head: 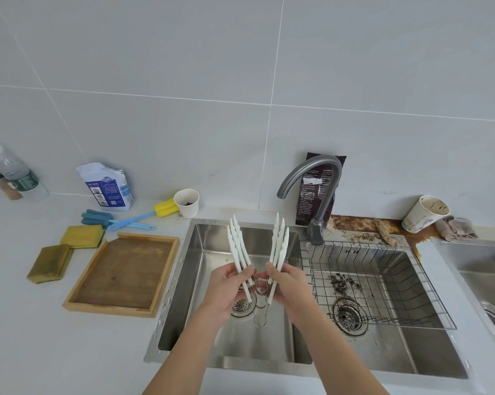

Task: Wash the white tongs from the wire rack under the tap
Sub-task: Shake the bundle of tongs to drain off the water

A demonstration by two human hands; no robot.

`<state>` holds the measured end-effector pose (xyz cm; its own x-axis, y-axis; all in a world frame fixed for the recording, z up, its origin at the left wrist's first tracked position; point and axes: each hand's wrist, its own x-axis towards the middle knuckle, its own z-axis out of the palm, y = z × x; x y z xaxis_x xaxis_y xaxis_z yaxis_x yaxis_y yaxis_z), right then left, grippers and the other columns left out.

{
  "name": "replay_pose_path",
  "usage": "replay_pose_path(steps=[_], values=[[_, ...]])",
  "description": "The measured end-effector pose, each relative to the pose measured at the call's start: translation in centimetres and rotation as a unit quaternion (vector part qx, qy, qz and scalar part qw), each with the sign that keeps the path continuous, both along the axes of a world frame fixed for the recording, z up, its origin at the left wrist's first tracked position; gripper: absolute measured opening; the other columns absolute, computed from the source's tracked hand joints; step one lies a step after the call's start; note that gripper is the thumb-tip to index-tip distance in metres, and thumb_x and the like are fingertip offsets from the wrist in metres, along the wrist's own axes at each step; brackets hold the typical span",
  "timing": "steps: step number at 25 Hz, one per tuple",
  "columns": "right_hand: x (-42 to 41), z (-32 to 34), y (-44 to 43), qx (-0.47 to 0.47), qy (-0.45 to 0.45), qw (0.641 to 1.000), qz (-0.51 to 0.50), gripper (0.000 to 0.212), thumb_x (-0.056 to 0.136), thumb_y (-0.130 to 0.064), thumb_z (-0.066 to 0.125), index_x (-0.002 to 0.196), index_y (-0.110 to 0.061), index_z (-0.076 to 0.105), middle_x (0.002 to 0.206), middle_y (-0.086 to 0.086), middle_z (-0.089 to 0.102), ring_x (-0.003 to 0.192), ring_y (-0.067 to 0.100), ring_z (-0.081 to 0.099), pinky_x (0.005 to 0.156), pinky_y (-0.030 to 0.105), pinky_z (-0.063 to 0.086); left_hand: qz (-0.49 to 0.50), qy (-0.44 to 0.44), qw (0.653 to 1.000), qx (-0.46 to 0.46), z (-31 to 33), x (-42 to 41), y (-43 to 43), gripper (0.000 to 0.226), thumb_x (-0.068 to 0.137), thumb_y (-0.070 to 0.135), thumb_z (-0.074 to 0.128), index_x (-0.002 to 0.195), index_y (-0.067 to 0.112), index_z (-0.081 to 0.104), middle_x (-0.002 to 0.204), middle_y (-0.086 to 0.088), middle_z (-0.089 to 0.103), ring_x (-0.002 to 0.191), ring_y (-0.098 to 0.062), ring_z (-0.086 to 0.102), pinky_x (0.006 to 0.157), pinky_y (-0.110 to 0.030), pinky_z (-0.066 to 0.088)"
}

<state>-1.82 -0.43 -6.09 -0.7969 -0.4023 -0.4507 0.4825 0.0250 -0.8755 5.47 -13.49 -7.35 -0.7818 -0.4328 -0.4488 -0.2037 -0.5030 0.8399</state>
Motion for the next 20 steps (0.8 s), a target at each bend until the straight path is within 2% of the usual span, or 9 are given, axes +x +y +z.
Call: replay_pose_path(steps=[5, 8, 14, 18, 20], values=[[0.37, -0.11, -0.21, 0.000, -0.008, 1.000, -0.012, 0.013, 0.094, -0.011, 0.064, 0.099, 0.000, 0.065, 0.086, 0.016, 0.076, 0.074, 0.027, 0.074, 0.068, 0.038, 0.060, -0.003, -0.004, 1.000, -0.023, -0.03, 0.03, -0.10, 0.014, 0.086, 0.005, 0.072, 0.099, 0.002, 0.069, 0.094, -0.016, 0.076, 0.084, -0.028, 0.074, 0.066, -0.032, 0.059], [0.15, 0.08, -0.35, 0.002, 0.019, 1.000, -0.018, 0.014, 0.094, -0.013, 0.064, 0.100, -0.001, 0.066, 0.089, 0.017, 0.075, 0.076, 0.028, 0.075, 0.069, 0.037, 0.060, -0.002, 0.003, 1.000, -0.030, 0.21, -0.27, -0.35, 0.016, 0.085, 0.005, 0.072, 0.100, 0.001, 0.069, 0.095, -0.015, 0.076, 0.086, -0.029, 0.074, 0.069, -0.034, 0.059], [0.16, 0.22, -0.42, 0.007, 0.019, 1.000, -0.006, 0.012, 0.095, -0.011, 0.062, 0.100, -0.002, 0.065, 0.092, 0.017, 0.076, 0.078, 0.028, 0.075, 0.069, 0.039, 0.061, -0.017, 0.009, 0.998, -0.054, 0.16, -0.19, -0.57, 0.019, 0.085, 0.007, 0.073, 0.103, 0.002, 0.068, 0.095, -0.015, 0.076, 0.088, -0.032, 0.074, 0.074, -0.041, 0.061], [0.27, 0.05, -0.57, 0.005, 0.002, 1.000, -0.014, 0.013, 0.094, -0.013, 0.063, 0.099, -0.001, 0.066, 0.091, 0.016, 0.076, 0.077, 0.027, 0.075, 0.069, 0.039, 0.061, -0.015, -0.001, 0.999, -0.050, -0.06, -0.17, -0.57, 0.017, 0.087, 0.008, 0.071, 0.102, 0.001, 0.068, 0.094, -0.015, 0.076, 0.088, -0.030, 0.074, 0.073, -0.038, 0.061], [0.20, 0.07, -0.58, 0.011, 0.019, 1.000, -0.012, 0.011, 0.094, -0.013, 0.064, 0.099, -0.004, 0.067, 0.094, 0.017, 0.075, 0.078, 0.026, 0.075, 0.070, 0.039, 0.061, -0.015, 0.008, 0.997, -0.071, -0.10, -0.15, -0.52, 0.018, 0.087, 0.008, 0.071, 0.103, 0.001, 0.068, 0.095, -0.014, 0.076, 0.090, -0.029, 0.074, 0.081, -0.044, 0.060]])
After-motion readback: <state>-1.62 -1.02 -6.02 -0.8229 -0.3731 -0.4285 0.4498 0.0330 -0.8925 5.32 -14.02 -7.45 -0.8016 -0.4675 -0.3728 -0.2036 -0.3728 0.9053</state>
